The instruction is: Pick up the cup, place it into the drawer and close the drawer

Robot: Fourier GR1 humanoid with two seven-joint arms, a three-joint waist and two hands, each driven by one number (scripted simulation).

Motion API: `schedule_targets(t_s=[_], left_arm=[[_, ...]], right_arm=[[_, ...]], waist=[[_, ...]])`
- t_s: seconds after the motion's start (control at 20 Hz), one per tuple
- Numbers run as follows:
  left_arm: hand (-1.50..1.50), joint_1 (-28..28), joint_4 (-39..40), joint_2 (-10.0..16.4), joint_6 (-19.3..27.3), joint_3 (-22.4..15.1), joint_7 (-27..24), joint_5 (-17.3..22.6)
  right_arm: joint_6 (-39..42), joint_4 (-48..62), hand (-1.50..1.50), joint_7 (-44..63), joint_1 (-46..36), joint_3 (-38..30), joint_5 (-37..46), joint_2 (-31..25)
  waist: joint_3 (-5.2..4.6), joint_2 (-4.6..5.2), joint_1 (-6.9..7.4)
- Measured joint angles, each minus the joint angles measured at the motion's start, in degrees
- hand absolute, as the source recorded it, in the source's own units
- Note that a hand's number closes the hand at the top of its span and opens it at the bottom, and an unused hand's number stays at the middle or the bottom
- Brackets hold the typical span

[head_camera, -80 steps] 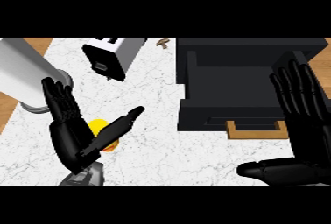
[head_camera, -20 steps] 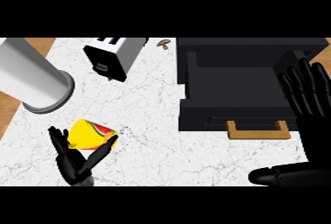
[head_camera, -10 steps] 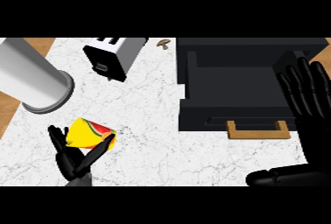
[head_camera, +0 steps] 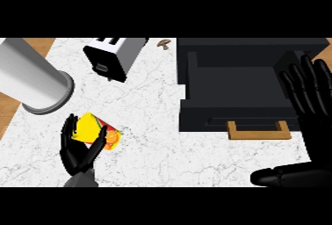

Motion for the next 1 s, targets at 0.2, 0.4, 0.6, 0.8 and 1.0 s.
schedule_targets(t_s=[0.2,0.4,0.6,0.8,1.0], left_arm=[[1.5,-1.6,1.8,0.4,-2.5,0.3,-1.6,-0.6],[1.5,-3.0,2.9,0.3,-2.2,1.7,-2.6,-2.3],[1.5,-4.1,5.0,2.9,-6.7,0.3,-2.1,-4.7],[1.5,-5.0,6.4,7.5,-15.7,-3.0,0.8,-7.3],[1.5,-6.2,6.6,8.6,-20.2,-4.4,1.4,-9.1]], right_arm=[[-0.2,0.5,-1.5,-0.6,0.1,0.6,1.0,0.4],[0.4,0.0,-1.5,-1.2,1.1,0.3,0.7,0.2],[0.8,-0.3,-1.5,-1.2,1.5,0.2,0.3,0.0],[0.9,-0.1,-1.5,-1.4,1.2,-0.1,0.1,0.0],[0.6,0.0,-1.5,-1.1,1.2,-0.1,0.1,0.3]], waist=[[0.02,-0.04,0.03],[-0.09,-0.03,0.04],[-0.14,0.03,-0.21],[-0.26,0.17,-0.47],[-0.42,0.2,-0.27]])
